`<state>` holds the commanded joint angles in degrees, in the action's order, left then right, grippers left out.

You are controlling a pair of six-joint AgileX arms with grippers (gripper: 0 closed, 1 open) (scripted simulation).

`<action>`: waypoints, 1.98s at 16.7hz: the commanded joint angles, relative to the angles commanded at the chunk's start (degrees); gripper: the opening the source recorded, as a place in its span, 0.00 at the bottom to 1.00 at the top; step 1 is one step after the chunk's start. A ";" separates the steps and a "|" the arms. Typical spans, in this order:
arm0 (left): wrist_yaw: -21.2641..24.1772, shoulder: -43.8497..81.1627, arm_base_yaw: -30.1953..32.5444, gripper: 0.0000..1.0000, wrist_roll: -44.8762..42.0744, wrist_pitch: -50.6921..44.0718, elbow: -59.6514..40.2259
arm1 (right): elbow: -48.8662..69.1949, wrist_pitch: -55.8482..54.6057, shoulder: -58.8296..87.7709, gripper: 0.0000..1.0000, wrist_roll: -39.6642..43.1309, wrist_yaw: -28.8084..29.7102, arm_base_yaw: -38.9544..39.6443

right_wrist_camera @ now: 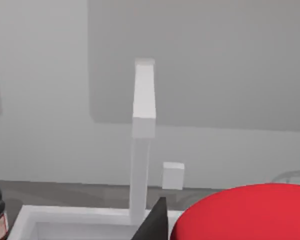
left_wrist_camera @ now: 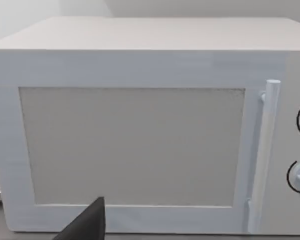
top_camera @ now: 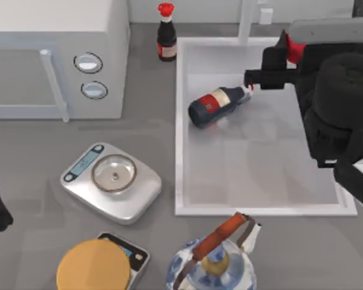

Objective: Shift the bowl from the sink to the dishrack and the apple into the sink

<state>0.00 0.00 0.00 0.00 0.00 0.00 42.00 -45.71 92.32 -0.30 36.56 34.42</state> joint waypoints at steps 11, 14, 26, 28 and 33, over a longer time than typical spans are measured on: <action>0.00 0.00 0.00 1.00 0.00 0.00 0.00 | -1.45 -6.77 1.61 0.00 -0.95 2.08 2.80; 0.00 0.00 0.00 1.00 0.00 0.00 0.00 | -2.32 -14.25 8.43 0.00 -0.91 2.43 3.06; 0.00 0.00 0.00 1.00 0.00 0.00 0.00 | -7.13 -46.70 35.53 0.00 -0.62 2.68 2.77; 0.00 0.00 0.00 1.00 0.00 0.00 0.00 | -7.13 -46.70 35.53 0.00 -0.62 2.68 2.77; 0.00 0.00 0.00 1.00 0.00 0.00 0.00 | -7.13 -46.70 35.53 0.30 -0.62 2.68 2.77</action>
<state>0.00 0.00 0.00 0.00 0.00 0.00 34.87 -92.41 127.85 -0.92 39.23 37.19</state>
